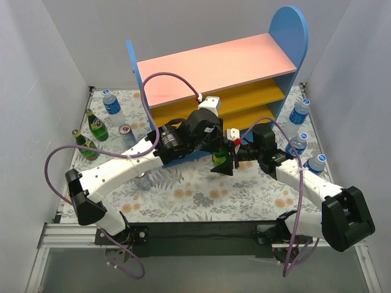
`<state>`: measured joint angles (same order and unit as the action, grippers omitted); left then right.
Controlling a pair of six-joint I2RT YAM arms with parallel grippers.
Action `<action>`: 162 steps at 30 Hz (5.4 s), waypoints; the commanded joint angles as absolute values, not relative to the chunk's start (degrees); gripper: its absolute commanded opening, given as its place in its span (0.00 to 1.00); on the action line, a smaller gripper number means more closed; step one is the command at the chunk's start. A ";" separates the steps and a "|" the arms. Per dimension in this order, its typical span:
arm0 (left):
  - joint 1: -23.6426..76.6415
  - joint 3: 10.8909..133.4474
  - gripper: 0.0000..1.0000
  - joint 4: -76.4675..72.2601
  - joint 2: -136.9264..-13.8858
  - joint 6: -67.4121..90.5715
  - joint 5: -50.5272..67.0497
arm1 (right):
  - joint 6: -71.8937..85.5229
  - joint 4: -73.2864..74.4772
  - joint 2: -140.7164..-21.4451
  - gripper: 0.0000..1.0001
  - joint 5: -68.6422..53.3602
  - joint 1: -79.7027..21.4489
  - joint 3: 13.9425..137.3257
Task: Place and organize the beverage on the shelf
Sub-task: Pick up the drink from the center of the board, then place the drink on the shelf.
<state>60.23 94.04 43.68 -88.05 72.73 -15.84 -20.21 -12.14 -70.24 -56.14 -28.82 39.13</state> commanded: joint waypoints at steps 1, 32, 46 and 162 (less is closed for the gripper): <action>61.00 97.91 0.00 33.67 -86.13 73.39 -13.71 | -21.10 -10.55 -70.14 0.01 -58.01 -29.09 40.61; 61.00 93.69 0.65 32.08 -83.32 74.71 -13.36 | -20.74 -10.81 -72.07 0.01 -56.07 -28.92 39.90; 61.00 94.04 0.67 29.62 -81.83 73.83 -10.37 | -21.18 -10.63 -71.72 0.01 -55.90 -28.92 39.55; 61.17 47.19 0.64 -40.78 -88.40 52.91 7.12 | -15.30 13.80 -64.77 0.01 -58.71 -14.06 75.49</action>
<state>60.97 44.31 -36.77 -87.00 53.91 7.94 -15.40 17.02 -66.00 -56.01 -14.57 69.45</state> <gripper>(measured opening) 0.645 0.750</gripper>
